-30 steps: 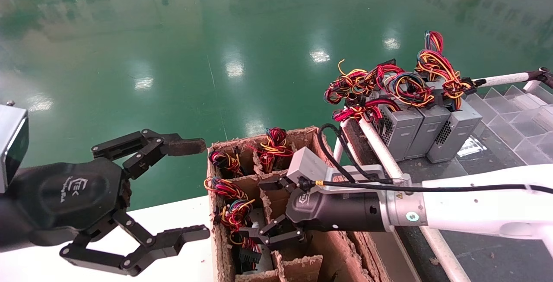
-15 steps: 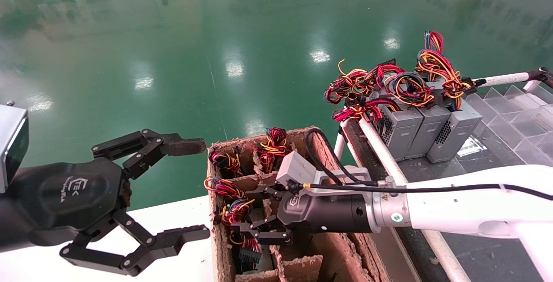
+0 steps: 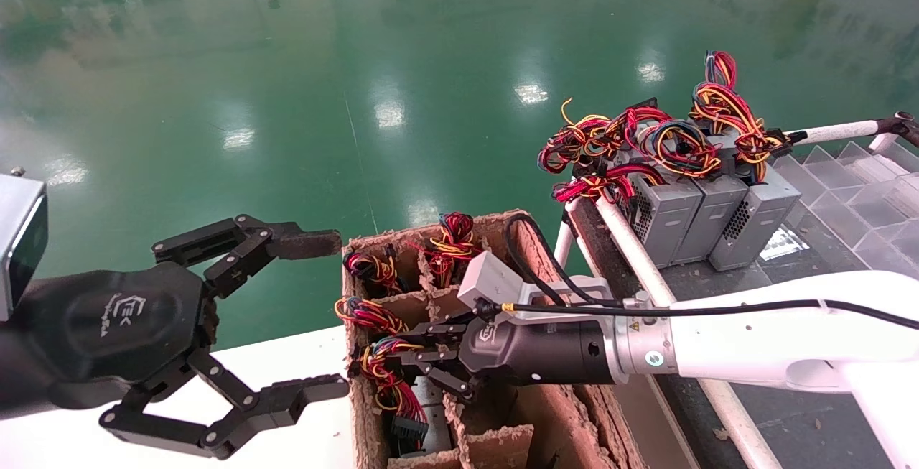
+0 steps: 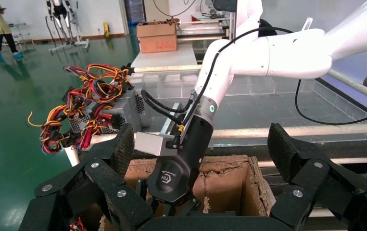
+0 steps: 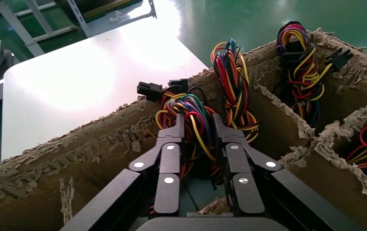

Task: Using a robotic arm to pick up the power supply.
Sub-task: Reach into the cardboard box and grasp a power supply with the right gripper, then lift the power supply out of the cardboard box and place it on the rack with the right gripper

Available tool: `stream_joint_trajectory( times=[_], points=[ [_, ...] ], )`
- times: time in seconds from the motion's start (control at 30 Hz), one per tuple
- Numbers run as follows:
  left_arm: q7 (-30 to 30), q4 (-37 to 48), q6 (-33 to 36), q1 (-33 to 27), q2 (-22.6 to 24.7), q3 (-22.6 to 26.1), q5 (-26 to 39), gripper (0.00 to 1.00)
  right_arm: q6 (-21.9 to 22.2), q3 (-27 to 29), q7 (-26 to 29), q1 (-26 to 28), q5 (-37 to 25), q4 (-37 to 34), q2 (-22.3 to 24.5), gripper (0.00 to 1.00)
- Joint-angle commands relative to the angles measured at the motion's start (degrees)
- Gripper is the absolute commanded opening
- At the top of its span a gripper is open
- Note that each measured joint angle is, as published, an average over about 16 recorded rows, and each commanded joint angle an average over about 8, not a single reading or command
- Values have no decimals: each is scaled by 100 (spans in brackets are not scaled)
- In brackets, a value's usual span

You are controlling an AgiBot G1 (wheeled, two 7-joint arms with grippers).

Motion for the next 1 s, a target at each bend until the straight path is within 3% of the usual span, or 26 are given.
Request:
stream_joint_trajectory(
  times=[0.03, 0.53, 1.0],
  points=[
    [0, 0, 0, 0, 0, 0, 0, 100, -13, -1, -29, 10, 3, -49, -17, 0],
    [0, 0, 0, 0, 0, 0, 0, 100, -169, 120, -292, -19, 213, -231, 53, 0],
    [0, 0, 0, 0, 0, 0, 0, 100, -413, 595, -315, -117, 885, 156, 636, 0]
  ],
)
